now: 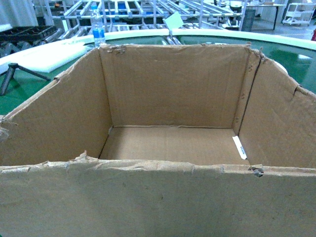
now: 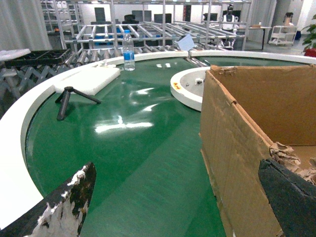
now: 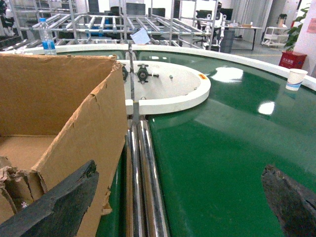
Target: Sort boxes to right shelf from conveyor
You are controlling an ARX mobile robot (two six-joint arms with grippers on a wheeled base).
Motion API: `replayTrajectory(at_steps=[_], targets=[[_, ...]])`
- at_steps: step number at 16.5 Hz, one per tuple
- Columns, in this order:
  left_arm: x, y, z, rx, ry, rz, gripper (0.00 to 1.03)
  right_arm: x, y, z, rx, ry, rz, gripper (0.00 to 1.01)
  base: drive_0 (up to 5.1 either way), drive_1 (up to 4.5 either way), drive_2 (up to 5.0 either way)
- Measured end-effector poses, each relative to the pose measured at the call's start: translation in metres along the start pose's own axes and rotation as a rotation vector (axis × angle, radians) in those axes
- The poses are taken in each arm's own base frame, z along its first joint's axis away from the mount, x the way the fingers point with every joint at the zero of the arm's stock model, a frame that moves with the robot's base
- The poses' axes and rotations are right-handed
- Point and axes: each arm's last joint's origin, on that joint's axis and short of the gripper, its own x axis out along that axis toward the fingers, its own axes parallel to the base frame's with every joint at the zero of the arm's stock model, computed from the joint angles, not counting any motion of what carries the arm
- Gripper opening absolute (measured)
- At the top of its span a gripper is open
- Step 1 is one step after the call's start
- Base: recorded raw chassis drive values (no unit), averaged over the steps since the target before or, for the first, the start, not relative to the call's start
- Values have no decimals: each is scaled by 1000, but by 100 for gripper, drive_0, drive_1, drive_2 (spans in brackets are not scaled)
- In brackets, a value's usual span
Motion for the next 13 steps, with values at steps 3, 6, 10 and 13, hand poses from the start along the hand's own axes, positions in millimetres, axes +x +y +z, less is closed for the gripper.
replayTrajectory(at_steps=[3, 6, 10, 13], targets=[[0, 0, 0, 0, 0, 0, 98, 0, 0, 0, 0, 0, 0, 98, 0, 0, 0], [0, 0, 0, 0, 0, 0, 98, 0, 0, 0, 0, 0, 0, 98, 0, 0, 0], [0, 0, 0, 0, 0, 0, 98, 0, 0, 0, 0, 0, 0, 98, 0, 0, 0], [0, 0, 0, 0, 0, 0, 98, 0, 0, 0, 0, 0, 0, 98, 0, 0, 0]])
